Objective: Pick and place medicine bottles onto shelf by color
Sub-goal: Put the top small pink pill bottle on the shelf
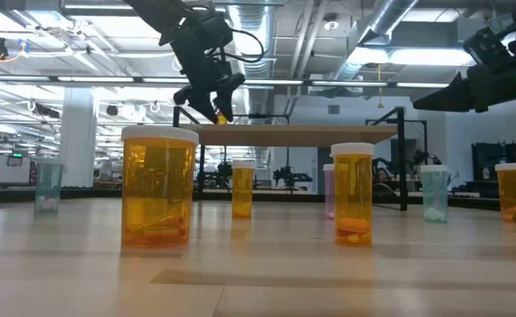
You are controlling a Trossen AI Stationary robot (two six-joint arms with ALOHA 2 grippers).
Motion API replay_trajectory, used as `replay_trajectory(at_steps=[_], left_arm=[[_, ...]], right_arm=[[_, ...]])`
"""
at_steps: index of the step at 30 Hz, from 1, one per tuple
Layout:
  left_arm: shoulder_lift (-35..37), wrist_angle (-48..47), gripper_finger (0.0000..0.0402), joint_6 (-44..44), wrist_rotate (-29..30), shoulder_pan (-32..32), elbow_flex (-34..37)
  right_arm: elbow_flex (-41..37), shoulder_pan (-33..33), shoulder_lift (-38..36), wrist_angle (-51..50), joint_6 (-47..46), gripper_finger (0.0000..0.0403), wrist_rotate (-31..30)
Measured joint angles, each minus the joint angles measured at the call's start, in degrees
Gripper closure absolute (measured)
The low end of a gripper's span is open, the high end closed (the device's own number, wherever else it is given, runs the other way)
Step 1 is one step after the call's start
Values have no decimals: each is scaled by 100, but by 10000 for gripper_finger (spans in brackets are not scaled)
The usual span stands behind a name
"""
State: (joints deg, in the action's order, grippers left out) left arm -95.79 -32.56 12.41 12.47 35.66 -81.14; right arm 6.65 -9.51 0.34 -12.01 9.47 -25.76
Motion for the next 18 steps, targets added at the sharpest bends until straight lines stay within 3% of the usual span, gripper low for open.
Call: replay_trajectory(at_steps=[18], left_arm=[[22, -1132, 174, -448, 27, -65, -1273]], right_arm=[[-2, 1, 0, 2, 0, 143, 0]])
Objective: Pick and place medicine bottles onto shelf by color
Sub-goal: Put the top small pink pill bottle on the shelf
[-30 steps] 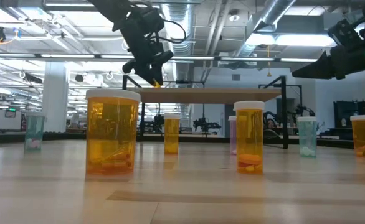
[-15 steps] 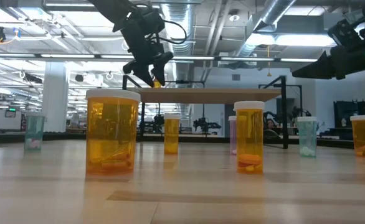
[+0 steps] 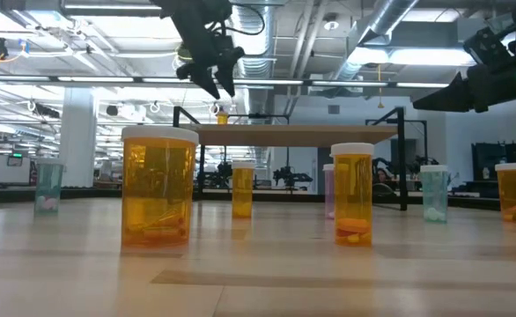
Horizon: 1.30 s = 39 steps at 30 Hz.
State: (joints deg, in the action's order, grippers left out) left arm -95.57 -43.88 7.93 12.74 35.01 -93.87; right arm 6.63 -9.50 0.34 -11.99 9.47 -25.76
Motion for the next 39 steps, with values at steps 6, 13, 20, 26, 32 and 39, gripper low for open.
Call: replay_trajectory(at_steps=[6, 13, 20, 26, 32, 39], left_arm=[[454, -197, 174, -113, 25, -356, -43], [1227, -232, 175, 108, 565, -1173, 244], [2052, 638, 175, 625, 1178, -2376, 1638], [2622, 2310, 175, 1349, 1788, -3457, 3471], [2594, 4062, 175, 1735, 2085, -4077, 4845], [2555, 4405, 175, 2073, 1940, -4193, 5277]], right_arm=[[1, -2, 1, -1, 0, 143, -1], [1, -1, 1, -1, 0, 143, -1], [2, 0, 0, -36, 0, 143, -1], [0, -2, 0, -125, 0, 143, 0], [1, -1, 0, -132, 0, 143, 0], [2, 0, 1, -140, 0, 143, 0]])
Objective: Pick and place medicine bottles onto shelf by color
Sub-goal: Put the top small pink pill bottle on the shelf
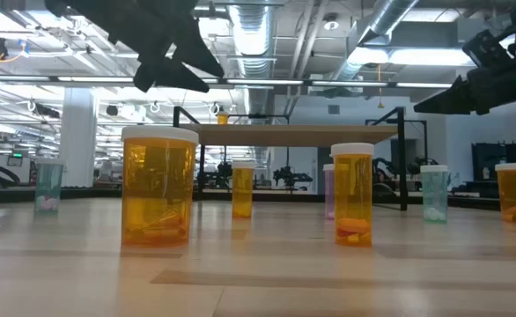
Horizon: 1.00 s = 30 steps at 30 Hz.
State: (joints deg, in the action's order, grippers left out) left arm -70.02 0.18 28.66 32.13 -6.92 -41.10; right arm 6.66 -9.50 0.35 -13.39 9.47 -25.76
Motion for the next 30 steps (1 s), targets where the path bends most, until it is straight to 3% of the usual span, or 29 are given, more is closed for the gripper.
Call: replay_trajectory(at_steps=[6, 16, 22, 30], left_arm=[[0, -128, 175, 39, -376, -137, 4], [-58, -518, 175, 169, -381, -201, 7], [-222, -83, 175, -135, -376, 163, -3], [-227, 914, 175, -931, -843, 594, 9]], right_arm=[[-1, -2, 0, -5, 0, 143, 0], [-2, 0, -1, -4, 0, 143, 0], [-1, -2, 1, -37, 0, 143, 0], [0, -1, 1, -169, 1, 143, 0]])
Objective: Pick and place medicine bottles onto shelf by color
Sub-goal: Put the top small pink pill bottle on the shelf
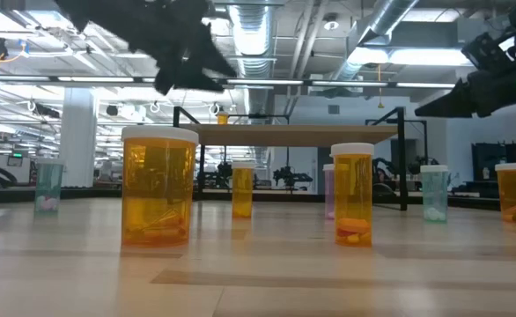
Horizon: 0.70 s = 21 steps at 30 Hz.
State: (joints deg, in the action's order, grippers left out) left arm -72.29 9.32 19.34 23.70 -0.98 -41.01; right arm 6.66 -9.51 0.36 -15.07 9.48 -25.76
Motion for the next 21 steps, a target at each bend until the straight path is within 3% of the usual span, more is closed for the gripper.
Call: replay_trajectory(at_steps=[7, 18, 21], left_arm=[[2, 1597, 175, -676, -386, 106, -4], [2, 1767, 175, -513, -534, -62, -4], [2, 1847, 175, -510, -748, -206, -4]], right_arm=[[0, 1, -1, 2, -1, 143, 0], [0, 1, 0, 23, -6, 143, 2], [0, 1, 0, 59, -389, 143, 23]])
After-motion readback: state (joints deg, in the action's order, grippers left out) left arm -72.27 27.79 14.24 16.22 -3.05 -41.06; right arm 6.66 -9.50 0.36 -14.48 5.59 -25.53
